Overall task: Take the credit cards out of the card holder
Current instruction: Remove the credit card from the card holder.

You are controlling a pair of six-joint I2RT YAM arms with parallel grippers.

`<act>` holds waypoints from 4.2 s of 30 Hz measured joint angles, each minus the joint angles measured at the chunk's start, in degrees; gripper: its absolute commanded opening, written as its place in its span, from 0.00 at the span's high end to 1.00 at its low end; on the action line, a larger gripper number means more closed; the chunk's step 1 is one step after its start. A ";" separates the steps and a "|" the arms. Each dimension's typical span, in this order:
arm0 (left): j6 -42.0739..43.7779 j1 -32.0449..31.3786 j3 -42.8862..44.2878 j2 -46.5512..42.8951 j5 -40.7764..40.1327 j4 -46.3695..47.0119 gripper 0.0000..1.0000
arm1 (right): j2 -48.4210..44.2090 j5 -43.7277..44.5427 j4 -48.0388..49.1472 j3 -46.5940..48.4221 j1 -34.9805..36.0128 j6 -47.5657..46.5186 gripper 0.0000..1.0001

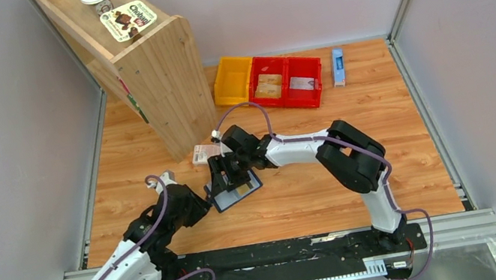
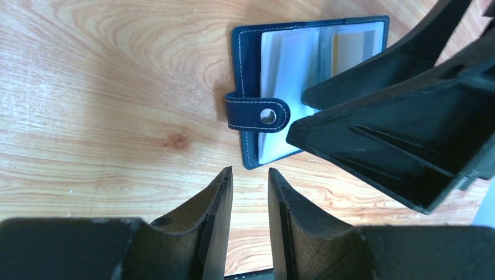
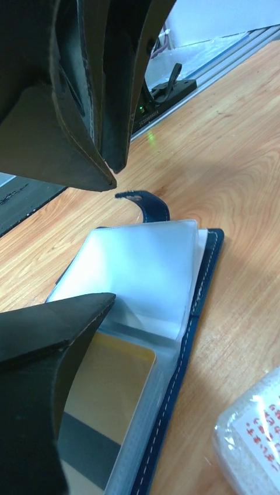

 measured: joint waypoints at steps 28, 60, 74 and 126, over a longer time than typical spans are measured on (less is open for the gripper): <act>1.38 0.00 12.15 19.82 7.39 11.26 0.62 | -10.88 4.98 -3.78 -3.63 -10.12 -7.15 0.63; -3.72 4.04 -0.81 37.86 12.76 47.23 0.56 | -5.99 3.54 2.60 -10.45 -10.03 -7.91 0.83; -4.46 4.13 -5.42 31.28 12.94 50.93 0.66 | -5.99 2.78 3.43 -10.95 -9.79 -7.52 0.83; -7.41 4.17 -6.86 33.35 12.44 51.49 0.54 | -8.98 4.92 -0.61 -10.19 -8.85 -7.96 0.89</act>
